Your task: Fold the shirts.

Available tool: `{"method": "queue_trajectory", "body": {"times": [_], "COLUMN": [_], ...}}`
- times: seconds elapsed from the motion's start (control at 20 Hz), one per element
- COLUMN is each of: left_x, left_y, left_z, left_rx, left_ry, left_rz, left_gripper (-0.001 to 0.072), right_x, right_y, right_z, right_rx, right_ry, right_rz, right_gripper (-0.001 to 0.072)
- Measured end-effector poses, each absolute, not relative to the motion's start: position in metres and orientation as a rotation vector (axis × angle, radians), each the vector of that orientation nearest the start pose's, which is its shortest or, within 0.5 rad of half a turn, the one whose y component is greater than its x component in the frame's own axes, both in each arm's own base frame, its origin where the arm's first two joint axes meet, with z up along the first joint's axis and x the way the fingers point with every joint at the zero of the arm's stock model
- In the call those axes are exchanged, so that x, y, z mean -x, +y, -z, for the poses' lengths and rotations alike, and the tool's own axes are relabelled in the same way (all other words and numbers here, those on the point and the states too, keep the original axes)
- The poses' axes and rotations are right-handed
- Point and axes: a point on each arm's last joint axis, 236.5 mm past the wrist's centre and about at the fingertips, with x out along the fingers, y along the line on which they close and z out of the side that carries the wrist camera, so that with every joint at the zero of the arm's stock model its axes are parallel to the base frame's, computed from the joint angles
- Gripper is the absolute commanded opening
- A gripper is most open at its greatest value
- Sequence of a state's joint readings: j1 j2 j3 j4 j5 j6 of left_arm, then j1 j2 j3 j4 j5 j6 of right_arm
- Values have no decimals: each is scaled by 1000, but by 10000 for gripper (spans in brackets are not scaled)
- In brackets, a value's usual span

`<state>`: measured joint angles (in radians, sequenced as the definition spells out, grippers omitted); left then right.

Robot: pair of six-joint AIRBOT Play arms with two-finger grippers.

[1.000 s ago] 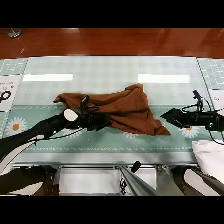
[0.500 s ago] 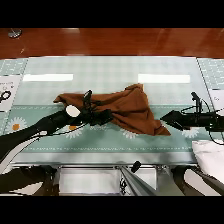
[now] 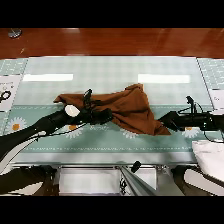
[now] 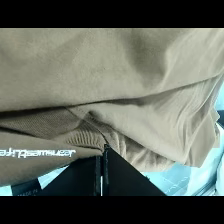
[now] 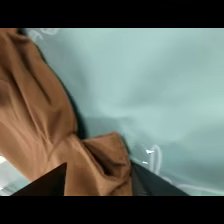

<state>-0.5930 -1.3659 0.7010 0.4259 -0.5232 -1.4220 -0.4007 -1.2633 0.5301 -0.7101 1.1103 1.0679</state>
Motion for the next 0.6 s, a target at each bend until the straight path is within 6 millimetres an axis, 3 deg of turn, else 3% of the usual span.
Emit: {"method": "queue_trajectory", "body": {"times": [0.1, 0.2, 0.25, 0.3, 0.45, 0.6], "left_x": [-281, -285, -288, -290, -302, -323], "left_y": [-315, -311, -310, -307, -299, -286], "left_z": [78, 77, 76, 74, 54, 3], "left_rx": [734, 743, 749, 756, 784, 809], "left_ry": [1318, 1310, 1306, 1298, 1245, 1104], "left_rz": [465, 455, 451, 449, 453, 498], "left_gripper": [23, 23, 22, 22, 21, 21], "right_x": [-266, -262, -259, -258, -262, -282], "right_y": [70, 79, 83, 85, 85, 69], "right_z": [100, 106, 109, 113, 112, 88], "right_rx": [-863, -802, -765, -733, -691, -668], "right_ry": [1405, 1434, 1447, 1454, 1450, 1373], "right_rz": [-302, -328, -337, -339, -348, -347], "right_gripper": [470, 275, 111, 34, 34, 33]}}
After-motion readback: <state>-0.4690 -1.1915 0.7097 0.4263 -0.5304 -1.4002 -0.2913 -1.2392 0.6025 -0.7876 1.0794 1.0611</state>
